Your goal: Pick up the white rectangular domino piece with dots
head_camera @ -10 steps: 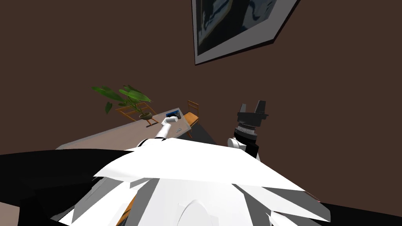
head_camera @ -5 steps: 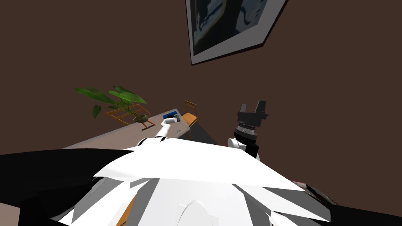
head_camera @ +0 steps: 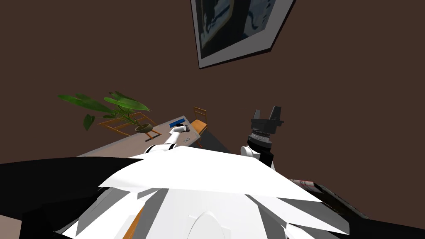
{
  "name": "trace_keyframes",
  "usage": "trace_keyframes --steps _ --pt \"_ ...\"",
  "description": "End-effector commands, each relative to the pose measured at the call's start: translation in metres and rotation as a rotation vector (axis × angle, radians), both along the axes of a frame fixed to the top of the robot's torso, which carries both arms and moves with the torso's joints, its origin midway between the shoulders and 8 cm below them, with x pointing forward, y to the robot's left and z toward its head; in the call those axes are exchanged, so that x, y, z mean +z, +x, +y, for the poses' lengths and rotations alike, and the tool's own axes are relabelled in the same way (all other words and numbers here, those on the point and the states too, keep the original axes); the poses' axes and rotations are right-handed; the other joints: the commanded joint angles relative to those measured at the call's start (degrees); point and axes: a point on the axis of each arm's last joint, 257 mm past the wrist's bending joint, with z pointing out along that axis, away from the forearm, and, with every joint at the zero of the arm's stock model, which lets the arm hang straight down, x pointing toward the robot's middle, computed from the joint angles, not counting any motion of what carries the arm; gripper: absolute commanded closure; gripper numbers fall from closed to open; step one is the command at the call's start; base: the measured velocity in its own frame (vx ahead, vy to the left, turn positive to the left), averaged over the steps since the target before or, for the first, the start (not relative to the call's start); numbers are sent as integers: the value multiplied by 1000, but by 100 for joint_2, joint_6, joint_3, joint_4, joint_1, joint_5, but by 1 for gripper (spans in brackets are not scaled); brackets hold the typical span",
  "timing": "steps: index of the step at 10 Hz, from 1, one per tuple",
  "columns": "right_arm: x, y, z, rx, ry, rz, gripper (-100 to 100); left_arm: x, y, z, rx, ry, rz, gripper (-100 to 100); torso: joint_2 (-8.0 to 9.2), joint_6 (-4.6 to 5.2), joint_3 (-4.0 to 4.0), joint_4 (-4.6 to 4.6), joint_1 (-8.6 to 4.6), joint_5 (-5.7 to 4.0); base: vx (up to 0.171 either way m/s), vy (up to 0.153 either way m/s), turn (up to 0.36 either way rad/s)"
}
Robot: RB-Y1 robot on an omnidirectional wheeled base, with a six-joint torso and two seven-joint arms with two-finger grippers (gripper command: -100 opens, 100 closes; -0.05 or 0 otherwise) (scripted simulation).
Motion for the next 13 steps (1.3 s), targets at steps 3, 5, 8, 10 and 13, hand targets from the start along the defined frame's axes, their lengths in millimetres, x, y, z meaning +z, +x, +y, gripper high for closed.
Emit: trace_keyframes --steps 3,5,8,10,13 --pt "0 0 0 0 0 0 0 -39 -41 6 69 -67 115 -100 1 -2 1 0 5 2 -8 35 -136" --pt "0 0 0 0 0 0 0 -61 -67 7 112 -109 184 -100 -1 -1 0 0 7 1 -6 43 -125" --pt "0 0 0 0 0 0 0 -79 -92 6 152 -148 245 -100 -2 -5 -1 0 6 2 0 34 -80" --pt "0 0 0 0 0 0 0 -105 -134 2 221 -212 341 -100 -6 -2 -3 -1 1 0 7 44 -192" --pt "0 0 0 0 0 0 0 -118 -158 -2 255 -245 394 -100 -7 -7 -4 -2 4 1 4 39 -58"
